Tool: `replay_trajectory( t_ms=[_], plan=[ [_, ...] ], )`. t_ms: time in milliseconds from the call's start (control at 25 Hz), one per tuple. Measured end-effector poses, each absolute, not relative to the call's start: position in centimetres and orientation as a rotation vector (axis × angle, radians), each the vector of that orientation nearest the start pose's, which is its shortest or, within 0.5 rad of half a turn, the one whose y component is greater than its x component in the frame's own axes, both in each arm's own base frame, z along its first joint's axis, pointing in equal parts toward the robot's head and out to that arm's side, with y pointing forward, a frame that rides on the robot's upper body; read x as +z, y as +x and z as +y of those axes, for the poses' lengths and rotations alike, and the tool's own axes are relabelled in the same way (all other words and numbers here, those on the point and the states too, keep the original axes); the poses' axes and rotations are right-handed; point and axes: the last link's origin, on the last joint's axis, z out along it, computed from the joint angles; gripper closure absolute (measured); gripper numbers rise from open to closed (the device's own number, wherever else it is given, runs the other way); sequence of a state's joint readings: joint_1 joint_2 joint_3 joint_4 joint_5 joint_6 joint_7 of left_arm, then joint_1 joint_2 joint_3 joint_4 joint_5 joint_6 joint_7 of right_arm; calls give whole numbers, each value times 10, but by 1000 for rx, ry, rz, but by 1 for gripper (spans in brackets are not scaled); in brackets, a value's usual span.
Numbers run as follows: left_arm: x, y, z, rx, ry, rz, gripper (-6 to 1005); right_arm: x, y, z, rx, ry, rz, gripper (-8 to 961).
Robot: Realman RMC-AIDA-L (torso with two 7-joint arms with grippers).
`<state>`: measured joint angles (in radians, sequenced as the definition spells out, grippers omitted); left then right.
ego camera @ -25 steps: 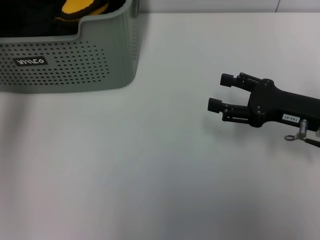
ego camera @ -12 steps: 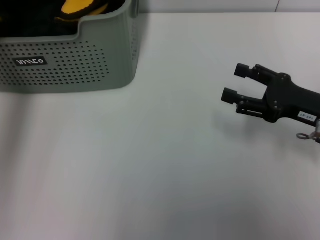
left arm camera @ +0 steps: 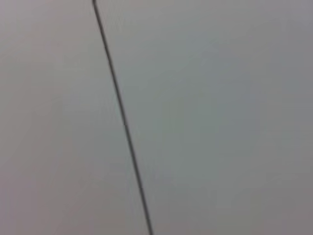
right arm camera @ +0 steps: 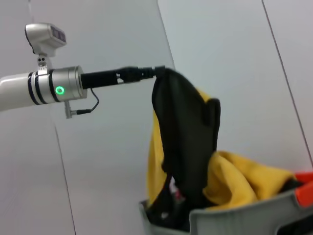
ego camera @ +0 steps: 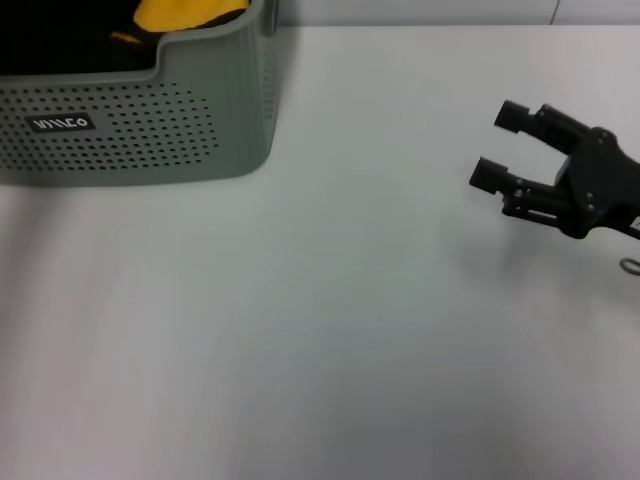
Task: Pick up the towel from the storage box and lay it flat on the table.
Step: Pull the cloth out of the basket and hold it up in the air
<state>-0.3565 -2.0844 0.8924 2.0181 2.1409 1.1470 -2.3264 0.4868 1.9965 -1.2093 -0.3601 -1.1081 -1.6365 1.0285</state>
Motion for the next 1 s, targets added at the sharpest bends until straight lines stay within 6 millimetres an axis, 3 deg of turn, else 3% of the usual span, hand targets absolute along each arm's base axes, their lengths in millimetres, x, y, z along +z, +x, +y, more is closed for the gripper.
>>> replay_trajectory(
  t_ms=[120, 320, 640, 880, 1000],
  plan=[
    [236, -99, 328, -698, -1930, -294, 1000, 1, 225, 318, 1319, -2492, 285, 67],
    [246, -84, 305, -885, -2002, -218, 1000, 3, 211, 326, 1322, -2477, 143, 69],
    [232, -87, 292, -901, -2123, -223, 999, -1, 175, 346, 1293, -2406, -190, 75],
    [217, -92, 287, -880, -2190, -236, 999, 2, 159, 355, 1185, -2174, -555, 198],
    [213, -97, 290, -878, -2211, -250, 999, -6, 154, 359, 1056, -2042, -725, 203]
  ],
)
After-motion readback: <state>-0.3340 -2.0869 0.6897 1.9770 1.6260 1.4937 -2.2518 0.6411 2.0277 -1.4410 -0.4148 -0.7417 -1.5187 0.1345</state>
